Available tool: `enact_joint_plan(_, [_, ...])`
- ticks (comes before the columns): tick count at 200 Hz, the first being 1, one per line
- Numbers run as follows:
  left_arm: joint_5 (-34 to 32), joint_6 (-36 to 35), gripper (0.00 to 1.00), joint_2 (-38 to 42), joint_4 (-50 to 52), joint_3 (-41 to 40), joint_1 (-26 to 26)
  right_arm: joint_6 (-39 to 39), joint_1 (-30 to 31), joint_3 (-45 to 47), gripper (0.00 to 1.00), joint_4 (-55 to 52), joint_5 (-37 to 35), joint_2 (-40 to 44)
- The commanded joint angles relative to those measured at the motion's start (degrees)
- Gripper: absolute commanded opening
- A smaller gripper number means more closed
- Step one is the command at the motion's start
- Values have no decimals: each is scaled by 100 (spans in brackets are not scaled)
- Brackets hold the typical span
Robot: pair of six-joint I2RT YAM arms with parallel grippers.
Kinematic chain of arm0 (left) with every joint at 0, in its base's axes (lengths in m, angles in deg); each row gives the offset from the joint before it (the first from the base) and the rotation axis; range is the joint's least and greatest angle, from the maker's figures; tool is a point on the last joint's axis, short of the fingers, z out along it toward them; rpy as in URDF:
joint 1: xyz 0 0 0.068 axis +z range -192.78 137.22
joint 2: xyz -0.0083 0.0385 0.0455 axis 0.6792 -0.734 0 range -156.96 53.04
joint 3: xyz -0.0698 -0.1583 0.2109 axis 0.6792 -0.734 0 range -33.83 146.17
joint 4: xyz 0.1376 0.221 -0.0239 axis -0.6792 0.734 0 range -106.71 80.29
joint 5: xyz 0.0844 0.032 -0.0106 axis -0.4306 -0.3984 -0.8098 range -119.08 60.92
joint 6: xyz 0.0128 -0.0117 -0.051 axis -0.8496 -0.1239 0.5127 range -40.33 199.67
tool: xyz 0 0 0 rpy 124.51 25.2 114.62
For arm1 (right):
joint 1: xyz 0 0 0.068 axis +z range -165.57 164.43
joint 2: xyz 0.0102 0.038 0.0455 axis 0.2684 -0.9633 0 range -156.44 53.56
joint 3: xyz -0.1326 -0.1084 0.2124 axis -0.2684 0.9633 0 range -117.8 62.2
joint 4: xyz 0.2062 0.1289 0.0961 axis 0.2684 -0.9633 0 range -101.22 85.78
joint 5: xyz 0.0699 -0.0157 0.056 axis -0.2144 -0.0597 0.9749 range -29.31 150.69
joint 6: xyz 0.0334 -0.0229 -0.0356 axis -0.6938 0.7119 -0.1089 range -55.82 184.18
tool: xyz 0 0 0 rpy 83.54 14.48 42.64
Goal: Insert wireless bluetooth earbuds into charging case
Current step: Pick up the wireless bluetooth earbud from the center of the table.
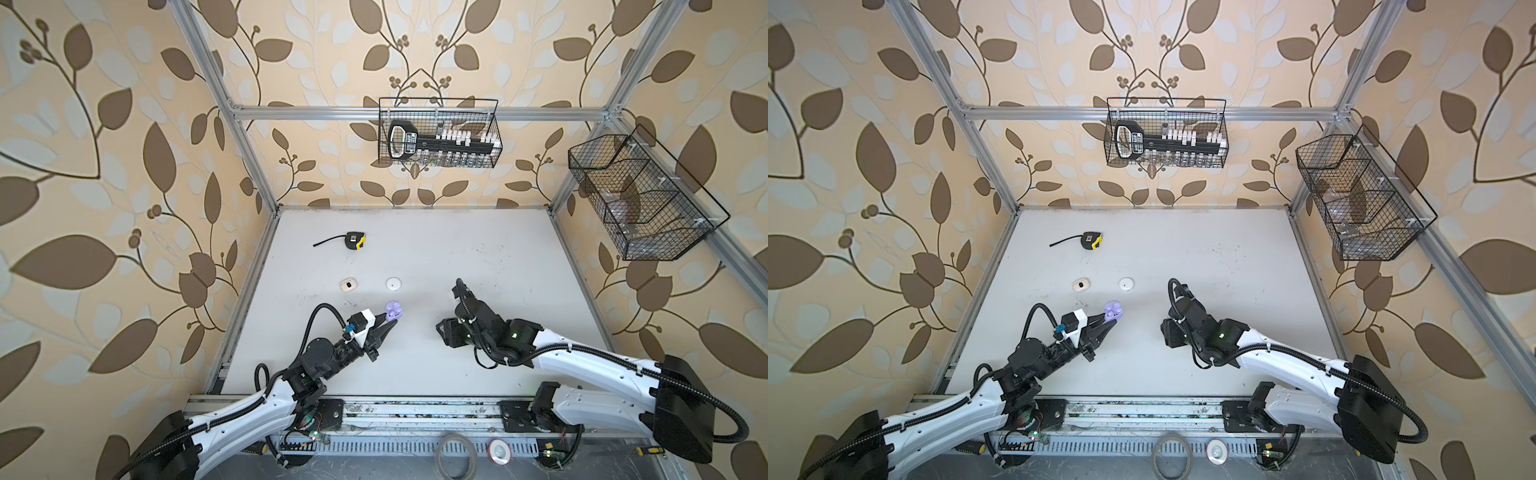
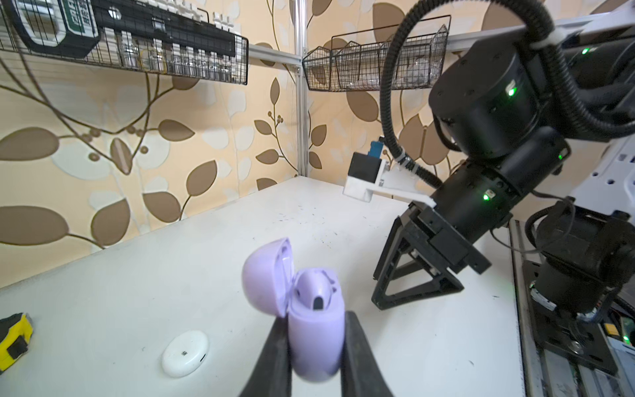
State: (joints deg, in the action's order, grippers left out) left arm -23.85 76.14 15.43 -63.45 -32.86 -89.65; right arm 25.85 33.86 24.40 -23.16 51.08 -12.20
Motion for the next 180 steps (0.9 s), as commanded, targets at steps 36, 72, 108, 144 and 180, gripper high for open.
enact_joint_plan(36, [-188,67,0,86,-387,140,-10,361,-371,-236,58,-417,239,-574])
enact_joint_plan(72, [-313,2,0,737,192,134,-10,389,-434,-143,57,-106,243,-1143])
enact_joint_plan(108, [-382,-50,0,1048,376,114,-10,332,-443,-33,55,152,337,-1441])
enact_joint_plan(144, [-390,-51,0,1001,337,114,-9,361,-413,-34,53,271,459,-1712])
enact_joint_plan(180, [-366,-69,0,957,334,114,-12,375,-320,-137,51,344,458,-2009])
